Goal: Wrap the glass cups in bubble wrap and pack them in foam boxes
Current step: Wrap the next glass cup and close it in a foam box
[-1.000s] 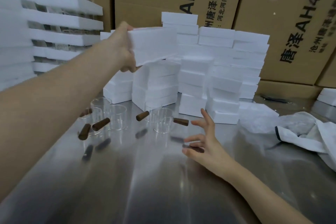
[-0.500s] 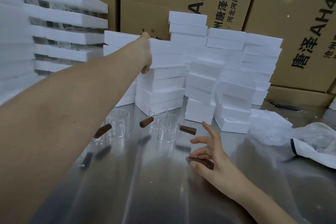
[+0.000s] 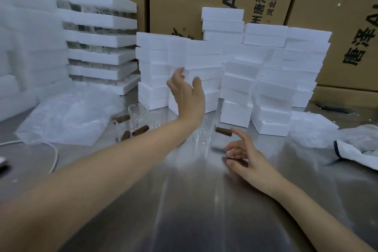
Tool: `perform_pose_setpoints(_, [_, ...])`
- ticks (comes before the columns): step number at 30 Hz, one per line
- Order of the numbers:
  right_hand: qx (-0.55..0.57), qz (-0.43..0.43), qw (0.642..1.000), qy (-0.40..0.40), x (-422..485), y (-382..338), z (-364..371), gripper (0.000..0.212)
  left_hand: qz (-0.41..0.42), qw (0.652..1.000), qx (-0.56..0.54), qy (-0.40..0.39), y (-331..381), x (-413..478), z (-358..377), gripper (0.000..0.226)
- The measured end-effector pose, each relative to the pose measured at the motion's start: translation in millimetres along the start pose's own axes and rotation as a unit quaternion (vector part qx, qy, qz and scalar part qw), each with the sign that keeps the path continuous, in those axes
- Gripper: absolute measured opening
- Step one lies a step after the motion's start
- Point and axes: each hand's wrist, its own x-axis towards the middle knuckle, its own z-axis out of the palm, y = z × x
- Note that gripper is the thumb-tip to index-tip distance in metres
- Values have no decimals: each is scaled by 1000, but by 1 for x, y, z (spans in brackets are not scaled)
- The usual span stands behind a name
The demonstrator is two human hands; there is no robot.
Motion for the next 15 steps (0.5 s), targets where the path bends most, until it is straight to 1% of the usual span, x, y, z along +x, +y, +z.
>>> perform_pose_setpoints(1, [-9,2,1000,3,-1,-1,0,70,38,997,5,-69,-9,-28,-10,20])
perform_pose_setpoints(2, [-26,2,1000,4,-2,-2,1,63,48,989,9,-143,-21,-48,-23,12])
perform_pose_setpoints(3, [-46,1,999,4,-4,-3,2,56,44,977,26,-207,-30,-63,-37,20])
perform_pose_setpoints(4, [-68,-2,998,1,-5,-5,3,50,44,960,80,-264,-39,-72,-51,28])
perform_pose_setpoints(6, [-124,-14,992,-13,-7,-11,5,46,65,905,224,-355,-46,-81,-72,34])
perform_pose_setpoints(7, [-147,-22,989,-16,-8,-14,5,47,76,879,273,-383,-48,-83,-80,35])
perform_pose_setpoints(8, [-159,-24,987,-16,-8,-16,4,47,83,866,295,-395,-49,-85,-84,36])
perform_pose_setpoints(12, [-162,-13,986,-18,-14,-20,3,34,79,872,306,-373,-47,-86,-91,37])
perform_pose_setpoints(13, [-169,-14,985,-20,-15,-19,2,33,88,868,322,-368,-47,-85,-91,36])
perform_pose_setpoints(15, [-181,-19,983,-20,-16,-19,3,30,139,844,372,-360,-49,-85,-91,35])
